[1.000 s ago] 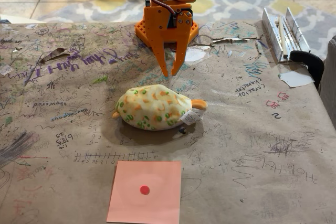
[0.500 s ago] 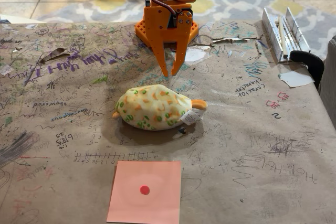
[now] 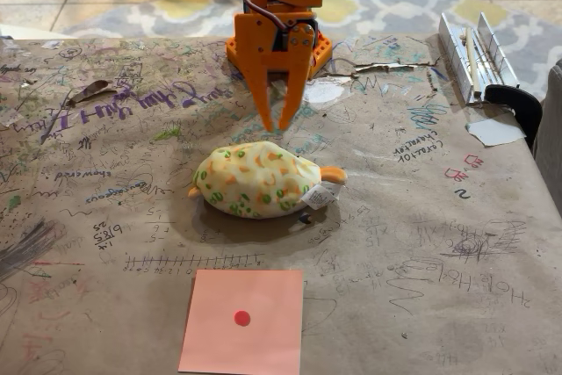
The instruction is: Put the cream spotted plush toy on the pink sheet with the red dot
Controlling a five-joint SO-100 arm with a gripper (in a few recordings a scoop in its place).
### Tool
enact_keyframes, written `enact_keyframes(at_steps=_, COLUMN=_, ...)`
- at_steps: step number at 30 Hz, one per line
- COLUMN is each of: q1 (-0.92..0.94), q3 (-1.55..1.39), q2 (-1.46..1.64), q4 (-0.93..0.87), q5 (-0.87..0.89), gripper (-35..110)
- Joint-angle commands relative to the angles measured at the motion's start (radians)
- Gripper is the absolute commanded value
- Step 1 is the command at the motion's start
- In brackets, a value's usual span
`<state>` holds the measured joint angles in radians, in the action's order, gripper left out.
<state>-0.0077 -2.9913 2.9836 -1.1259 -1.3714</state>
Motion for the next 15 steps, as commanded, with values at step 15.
enact_keyframes(at_steps=15, q1=0.201, q3=0.344, q2=-0.572, q4=0.371, q5=-0.153, gripper=27)
